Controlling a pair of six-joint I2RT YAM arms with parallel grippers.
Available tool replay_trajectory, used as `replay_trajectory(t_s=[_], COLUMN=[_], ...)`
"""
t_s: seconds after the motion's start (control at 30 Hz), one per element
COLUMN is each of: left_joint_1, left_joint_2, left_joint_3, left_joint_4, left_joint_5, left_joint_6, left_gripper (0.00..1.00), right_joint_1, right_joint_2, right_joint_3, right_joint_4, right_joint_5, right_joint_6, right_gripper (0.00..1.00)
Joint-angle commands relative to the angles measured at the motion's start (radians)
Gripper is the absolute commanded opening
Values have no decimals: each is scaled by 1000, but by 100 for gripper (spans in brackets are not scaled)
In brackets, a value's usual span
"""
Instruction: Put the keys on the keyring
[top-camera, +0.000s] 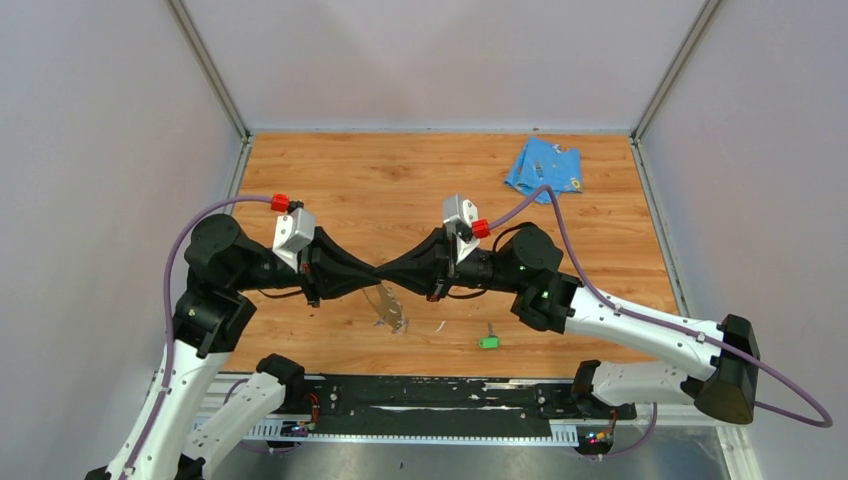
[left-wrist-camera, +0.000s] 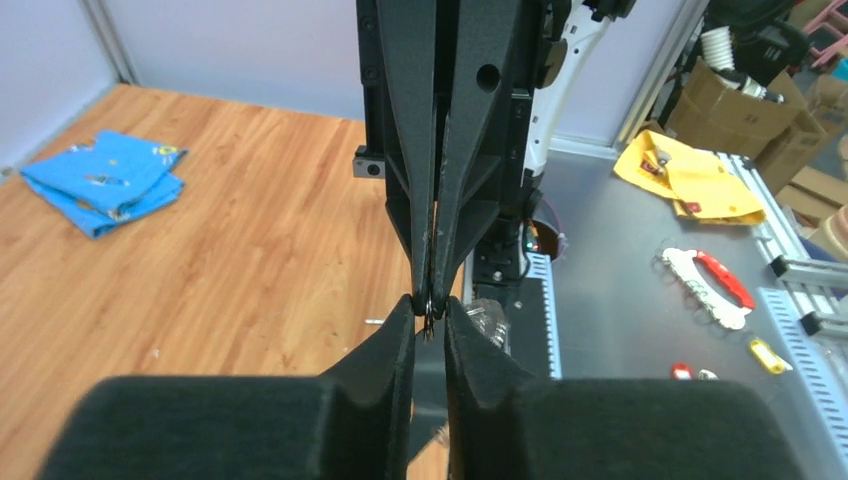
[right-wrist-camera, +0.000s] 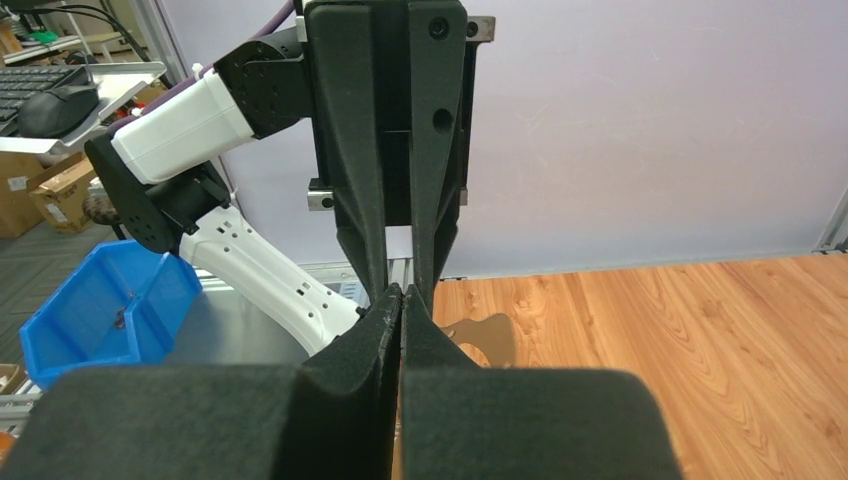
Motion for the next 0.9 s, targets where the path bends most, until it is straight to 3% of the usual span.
replay_trajectory(t_s=[0.0, 0.03, 0.37, 0.4, 0.67, 0.87], left_joint_1=[-7, -7, -7, -7, -7, -7], left_joint_2=[-3, -2, -4, -3, 6, -1], left_joint_3=[-4, -4, 11, 12, 18, 16], left_joint_4=[3, -10, -130, -130, -129, -104], left_joint_5=[22, 21, -25, -50, -212, -299], left_joint_6=[6, 18, 112, 109, 52, 9], left_gripper=[6, 0, 0, 0, 0, 0], right_joint_1=[0, 0, 0, -1, -2, -2], right_joint_2=[0, 0, -18, -17, -59, -108], right_joint_3=[44, 45, 63, 70, 77, 53], right_joint_4=[24, 25, -7, -24, -128, -223], right_joint_5=[-27, -27, -23, -23, 106, 215], right_joint_6=[4, 4, -1, 0, -18, -61], right_gripper=[0, 0, 0, 3, 59, 66])
